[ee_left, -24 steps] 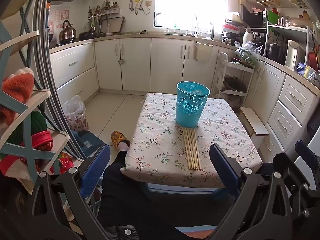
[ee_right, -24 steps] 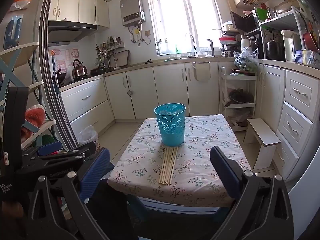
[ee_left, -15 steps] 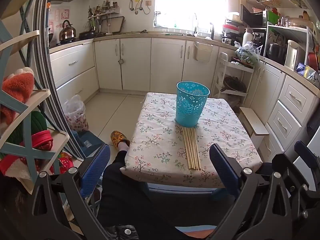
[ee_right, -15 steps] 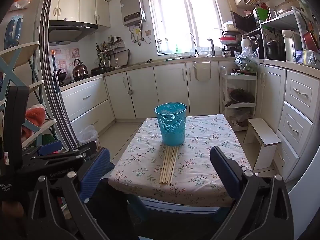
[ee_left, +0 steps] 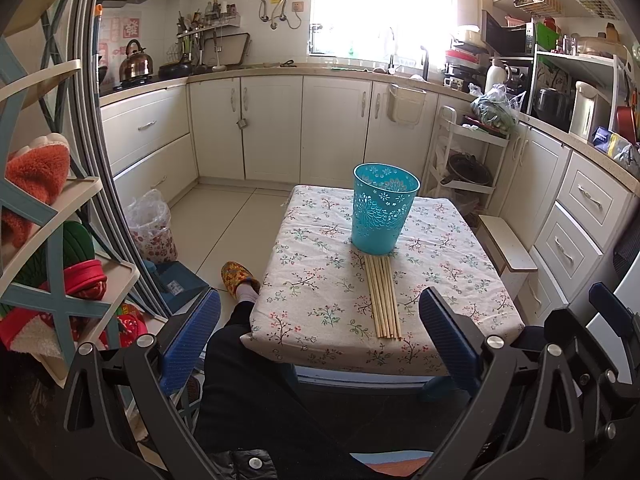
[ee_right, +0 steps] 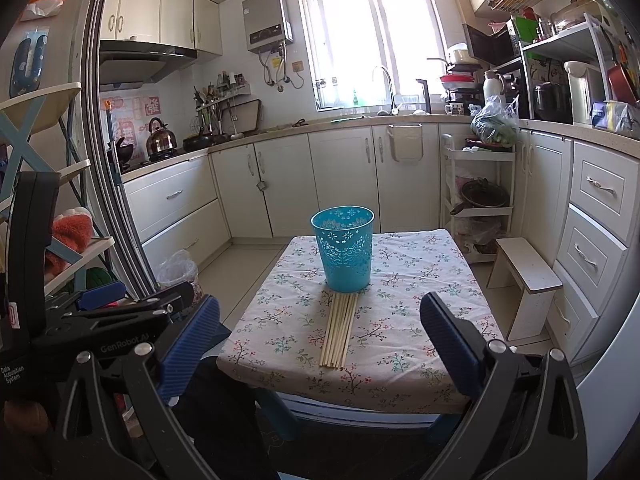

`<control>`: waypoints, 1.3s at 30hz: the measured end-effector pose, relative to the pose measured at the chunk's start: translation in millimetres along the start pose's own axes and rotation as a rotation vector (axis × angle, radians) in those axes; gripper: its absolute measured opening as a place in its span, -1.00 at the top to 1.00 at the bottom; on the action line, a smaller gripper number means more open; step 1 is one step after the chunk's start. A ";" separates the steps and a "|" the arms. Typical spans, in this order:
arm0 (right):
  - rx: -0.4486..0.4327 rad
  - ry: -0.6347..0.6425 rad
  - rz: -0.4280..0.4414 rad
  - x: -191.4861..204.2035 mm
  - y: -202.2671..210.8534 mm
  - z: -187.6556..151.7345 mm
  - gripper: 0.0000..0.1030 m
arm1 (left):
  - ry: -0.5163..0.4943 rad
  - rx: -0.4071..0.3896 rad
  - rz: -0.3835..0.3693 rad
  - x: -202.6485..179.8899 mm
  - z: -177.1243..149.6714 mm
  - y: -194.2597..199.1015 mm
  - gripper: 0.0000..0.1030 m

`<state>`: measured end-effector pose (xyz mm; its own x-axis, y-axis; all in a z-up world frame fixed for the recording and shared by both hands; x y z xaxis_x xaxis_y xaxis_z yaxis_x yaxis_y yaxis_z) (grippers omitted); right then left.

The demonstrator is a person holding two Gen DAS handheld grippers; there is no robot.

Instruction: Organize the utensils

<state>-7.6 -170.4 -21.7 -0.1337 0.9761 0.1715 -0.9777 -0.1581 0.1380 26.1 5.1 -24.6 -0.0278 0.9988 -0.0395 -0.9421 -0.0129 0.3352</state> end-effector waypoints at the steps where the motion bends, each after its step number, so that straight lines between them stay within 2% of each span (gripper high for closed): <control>1: 0.000 0.000 0.000 0.0 0.1 0.0 -0.87 | 0.000 0.000 0.000 0.1 -0.1 0.0 -0.85; 34: 0.005 0.001 0.006 1.0 -0.8 -0.3 -0.87 | -0.003 -0.002 -0.001 1.9 -1.1 -2.1 -0.85; 36: 0.024 -0.004 0.008 2.8 -7.8 -2.2 -0.87 | -0.002 0.002 -0.017 0.3 -2.0 -5.6 -0.85; 38: 0.047 -0.002 -0.009 -0.4 -20.0 -8.9 -0.87 | 0.036 0.001 -0.086 2.4 -5.8 -16.4 -0.85; 39: 0.062 -0.002 -0.017 -3.7 -23.6 -7.1 -0.87 | 0.044 0.013 -0.083 4.4 -7.5 -24.6 -0.85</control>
<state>14.8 -169.2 -32.5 -0.1171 0.9784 0.1706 -0.9680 -0.1508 0.2007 46.7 9.5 -40.1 0.0351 0.9934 -0.1092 -0.9375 0.0706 0.3408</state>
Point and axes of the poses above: each gripper's, at about its wrist camera, not at the fingertips, and y roughly against the way its jaws point, x to its left, z to its top, the point moved 3 cm from there along -y, roughly the way its jaws point, and after that the axes turned 15 degrees about -x, right-handed, at the moved point
